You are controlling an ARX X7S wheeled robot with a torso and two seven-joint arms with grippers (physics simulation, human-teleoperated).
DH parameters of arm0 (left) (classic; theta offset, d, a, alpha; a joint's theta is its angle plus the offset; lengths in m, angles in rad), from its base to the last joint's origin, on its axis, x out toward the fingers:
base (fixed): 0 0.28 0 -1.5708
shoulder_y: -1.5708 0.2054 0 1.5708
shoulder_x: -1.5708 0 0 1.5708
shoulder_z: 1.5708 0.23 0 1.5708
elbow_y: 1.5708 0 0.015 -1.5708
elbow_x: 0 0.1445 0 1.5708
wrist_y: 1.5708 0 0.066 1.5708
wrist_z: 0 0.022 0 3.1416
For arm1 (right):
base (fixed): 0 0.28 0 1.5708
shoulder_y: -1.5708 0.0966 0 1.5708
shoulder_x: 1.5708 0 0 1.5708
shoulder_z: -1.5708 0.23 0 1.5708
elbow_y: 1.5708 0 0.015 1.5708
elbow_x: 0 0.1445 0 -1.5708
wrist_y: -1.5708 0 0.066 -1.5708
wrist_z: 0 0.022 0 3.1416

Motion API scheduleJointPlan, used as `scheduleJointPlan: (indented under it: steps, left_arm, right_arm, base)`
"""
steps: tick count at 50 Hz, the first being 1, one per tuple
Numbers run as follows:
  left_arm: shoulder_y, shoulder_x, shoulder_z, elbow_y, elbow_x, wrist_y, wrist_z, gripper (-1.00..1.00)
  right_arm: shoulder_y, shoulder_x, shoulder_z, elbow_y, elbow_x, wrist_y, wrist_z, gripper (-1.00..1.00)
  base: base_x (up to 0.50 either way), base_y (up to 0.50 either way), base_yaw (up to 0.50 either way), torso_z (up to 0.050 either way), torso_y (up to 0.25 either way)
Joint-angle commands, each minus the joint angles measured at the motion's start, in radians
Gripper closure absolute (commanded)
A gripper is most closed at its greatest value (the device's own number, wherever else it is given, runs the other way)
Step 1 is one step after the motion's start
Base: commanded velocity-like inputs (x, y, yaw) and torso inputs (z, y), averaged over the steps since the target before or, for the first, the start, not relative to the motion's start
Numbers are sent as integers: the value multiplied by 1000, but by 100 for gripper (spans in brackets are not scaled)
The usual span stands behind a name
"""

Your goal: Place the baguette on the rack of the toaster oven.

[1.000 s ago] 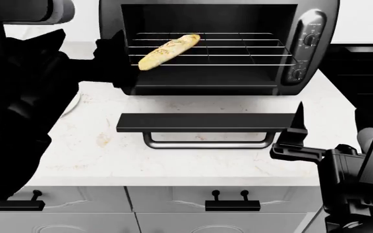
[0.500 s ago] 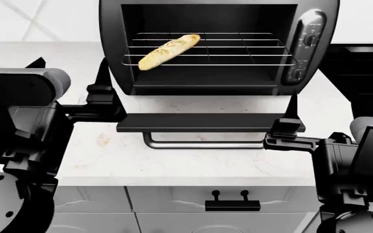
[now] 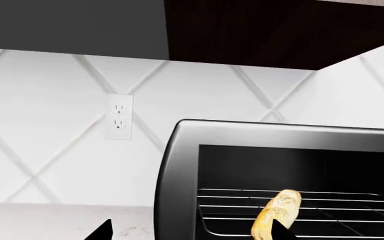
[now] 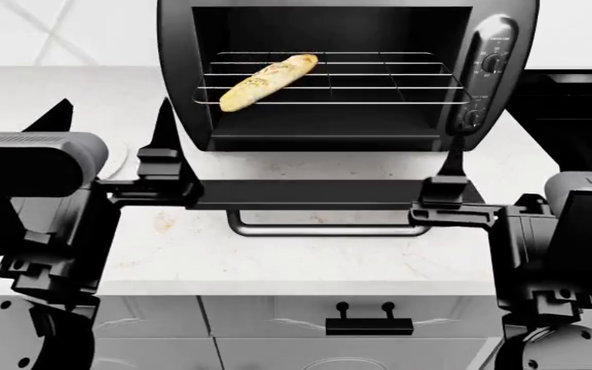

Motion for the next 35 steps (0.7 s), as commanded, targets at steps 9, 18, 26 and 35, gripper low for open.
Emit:
scheduleJointPlan:
  steps: [9,18,26,35]
  left_arm:
    - [-16,-11,-25,30,-24,9,-22,-100]
    - [-35,-16,-31,40,-46,1,-38,-100]
    - [-56,-21,-42,50,-72,-3,-55,-100]
    - [-86,-23,-45,50,-98,-12,-65,-100]
  right_arm:
    - [71,17,-18,-27,47,47,40,-100]
    - [92,24,-14,-35,74,60,57,-100]
    - [117,26,-14,-38,94,75,69,-100]
    - [148,33,-13,-43,120,94,85,-100]
  base:
    - [0,0,0,0,0]
    - [0,0,0,0,0]
    - [0,0,0,0,0]
    - [0,0,0,0,0]
